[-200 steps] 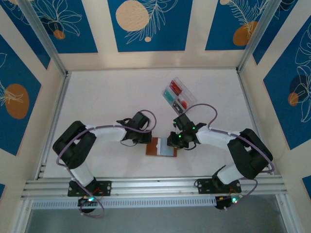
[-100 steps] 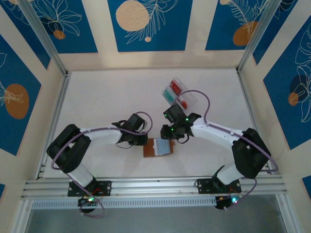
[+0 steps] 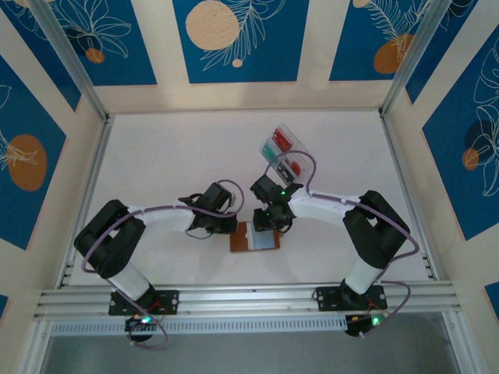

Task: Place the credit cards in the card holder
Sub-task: Flip over the card slot in the card holder.

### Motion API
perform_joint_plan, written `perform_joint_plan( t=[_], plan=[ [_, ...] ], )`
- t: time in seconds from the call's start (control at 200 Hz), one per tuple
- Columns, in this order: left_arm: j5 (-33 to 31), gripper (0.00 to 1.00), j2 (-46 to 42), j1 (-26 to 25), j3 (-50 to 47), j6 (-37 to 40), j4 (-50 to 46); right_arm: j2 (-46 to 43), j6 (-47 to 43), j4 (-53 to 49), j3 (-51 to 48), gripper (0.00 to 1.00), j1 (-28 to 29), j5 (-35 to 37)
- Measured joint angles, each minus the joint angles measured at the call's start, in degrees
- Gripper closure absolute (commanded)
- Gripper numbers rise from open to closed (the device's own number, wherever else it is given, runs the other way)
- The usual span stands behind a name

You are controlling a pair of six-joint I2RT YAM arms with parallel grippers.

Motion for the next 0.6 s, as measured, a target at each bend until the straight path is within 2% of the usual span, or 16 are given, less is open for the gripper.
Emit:
perform_joint_plan(
  t=[0.395,0.47,0.595],
  plan=[
    [0.0,0.93,0.0,0.0,-0.2,0.0,0.4,2.2,-0.2,-0.2,0.9,0.59,2.3,4.9],
    [0.1,0.93,0.0,0.0,-0.2,0.0,0.4,2.3,0.2,-0.2,0.9,0.6,2.8,5.8],
    [0.1,0.93,0.0,0.0,-0.3,0.0,0.6,2.3,1.3,0.5,0.3,0.72,3.6,6.6]
  ],
)
